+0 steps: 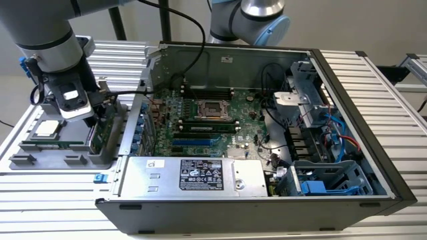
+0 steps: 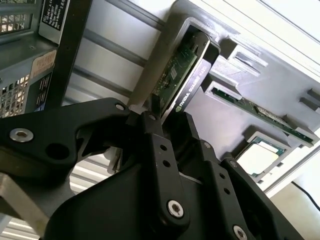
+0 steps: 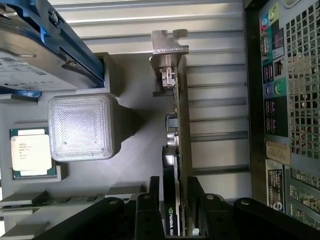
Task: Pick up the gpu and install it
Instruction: 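Pick up the gpu and move the gpu toward the slot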
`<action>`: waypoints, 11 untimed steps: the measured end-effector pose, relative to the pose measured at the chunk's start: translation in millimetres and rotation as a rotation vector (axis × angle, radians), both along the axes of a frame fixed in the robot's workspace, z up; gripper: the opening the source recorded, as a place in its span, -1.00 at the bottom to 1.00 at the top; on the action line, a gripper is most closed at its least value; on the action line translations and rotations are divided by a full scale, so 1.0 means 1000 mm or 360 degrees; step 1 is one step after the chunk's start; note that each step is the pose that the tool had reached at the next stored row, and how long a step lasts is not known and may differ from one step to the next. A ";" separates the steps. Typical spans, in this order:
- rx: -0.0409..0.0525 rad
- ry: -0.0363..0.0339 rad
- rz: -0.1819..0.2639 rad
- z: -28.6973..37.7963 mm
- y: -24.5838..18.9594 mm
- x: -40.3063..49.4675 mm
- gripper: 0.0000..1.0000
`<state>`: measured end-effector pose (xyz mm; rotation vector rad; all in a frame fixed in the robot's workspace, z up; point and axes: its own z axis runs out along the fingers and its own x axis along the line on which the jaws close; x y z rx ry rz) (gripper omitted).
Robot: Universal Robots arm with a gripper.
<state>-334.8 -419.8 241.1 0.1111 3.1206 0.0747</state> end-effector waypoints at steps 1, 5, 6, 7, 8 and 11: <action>0.0000 0.0000 0.0000 -0.0007 0.0000 0.0000 1.00; 0.0000 0.0000 0.0000 -0.0035 0.0000 -0.0001 1.00; 0.0000 0.0000 0.0000 -0.0041 0.0000 -0.0001 1.00; 0.0000 0.0000 0.0000 -0.0048 0.0000 -0.0001 1.00; 0.0000 0.0000 0.0000 -0.0055 0.0000 -0.0001 1.00; 0.0000 0.0000 0.0000 -0.0075 0.0000 -0.0001 1.00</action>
